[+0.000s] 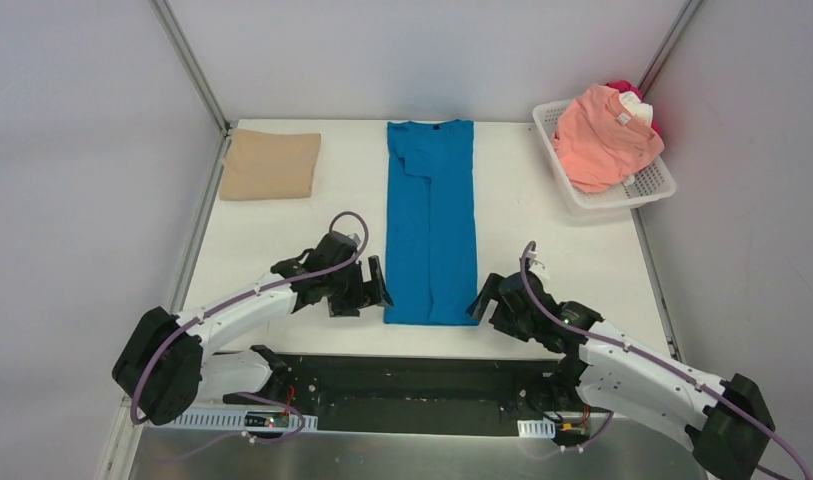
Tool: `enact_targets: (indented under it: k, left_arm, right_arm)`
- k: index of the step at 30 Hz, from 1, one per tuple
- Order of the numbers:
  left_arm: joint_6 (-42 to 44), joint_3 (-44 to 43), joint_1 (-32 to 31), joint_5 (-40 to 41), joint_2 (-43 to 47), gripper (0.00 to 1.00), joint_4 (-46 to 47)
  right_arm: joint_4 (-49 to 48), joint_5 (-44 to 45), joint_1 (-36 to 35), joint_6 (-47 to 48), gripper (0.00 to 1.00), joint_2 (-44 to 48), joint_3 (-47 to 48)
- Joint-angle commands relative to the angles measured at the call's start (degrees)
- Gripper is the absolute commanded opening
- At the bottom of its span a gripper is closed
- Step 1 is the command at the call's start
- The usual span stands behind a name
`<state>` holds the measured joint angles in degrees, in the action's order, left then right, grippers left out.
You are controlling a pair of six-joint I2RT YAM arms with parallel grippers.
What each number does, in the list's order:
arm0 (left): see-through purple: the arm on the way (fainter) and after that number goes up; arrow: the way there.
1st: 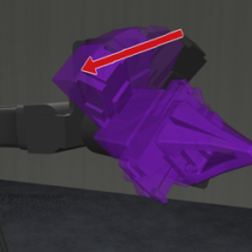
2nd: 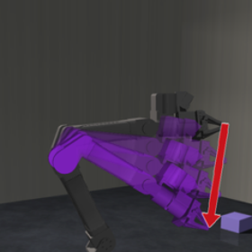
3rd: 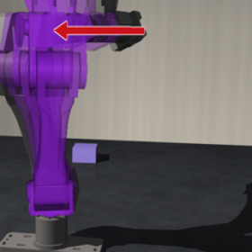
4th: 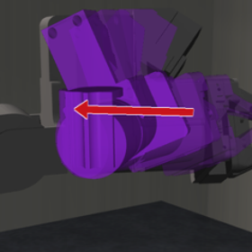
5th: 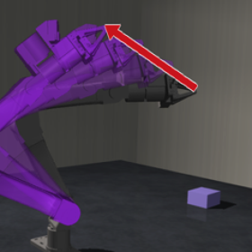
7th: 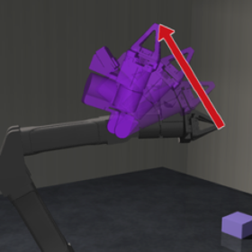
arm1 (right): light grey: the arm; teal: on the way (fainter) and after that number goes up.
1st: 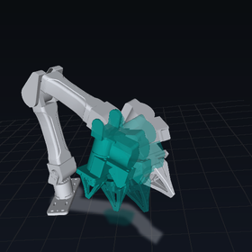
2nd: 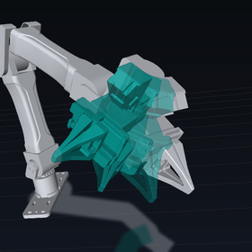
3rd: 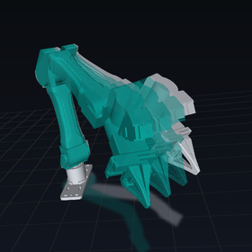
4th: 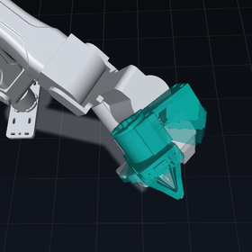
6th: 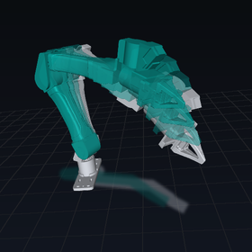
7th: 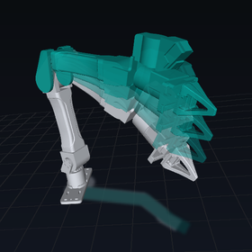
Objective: Fold and stack the t-shirts
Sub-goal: Grab the bottom of the folded rectangular tshirt with both arms
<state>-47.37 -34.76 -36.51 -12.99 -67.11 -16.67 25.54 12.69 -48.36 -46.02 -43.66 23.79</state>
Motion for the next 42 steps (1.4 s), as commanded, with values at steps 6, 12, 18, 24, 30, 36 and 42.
enact_targets:
  k: [6, 12, 18, 24, 30, 36, 42]
  left_arm:
    - [-2.7, -1.5, -3.6, -2.5, -8.2, 0.71, 3.5]
    - [-2.0, -3.8, -4.0, -2.7, -14.9, 0.48, 4.0]
    - [0.1, -6.7, -4.1, -5.4, -20.3, 0.18, 4.1]
    - [-1.5, -4.7, -4.1, -6.2, -19.4, 0.00, 4.1]
    - [-3.9, 1.5, -6.1, -9.1, -11.7, 0.00, 4.1]
    - [-7.4, 4.4, -7.4, -9.6, -1.2, 0.00, 4.1]
    - [-3.0, -2.2, -6.9, -4.8, 1.2, 0.00, 4.4]
  right_arm:
    - [-6.9, -4.4, 1.1, -2.9, 0.73, -9.5, -0.1]
    - [-8.4, -3.8, 1.8, -4.5, 0.54, -11.3, -1.8]
    - [-10.0, -4.1, 3.2, -4.3, 0.37, -10.9, -3.4]
    - [-13.8, -11.0, 3.4, -2.3, 0.00, -11.6, -4.6]
    - [-7.9, -19.1, 3.3, -2.0, 0.00, -4.5, -6.6]
    - [-2.5, -27.3, 2.9, -3.7, 0.00, 6.8, -7.3]
    - [-1.1, -19.2, 3.1, 2.4, 0.00, 6.1, -0.5]
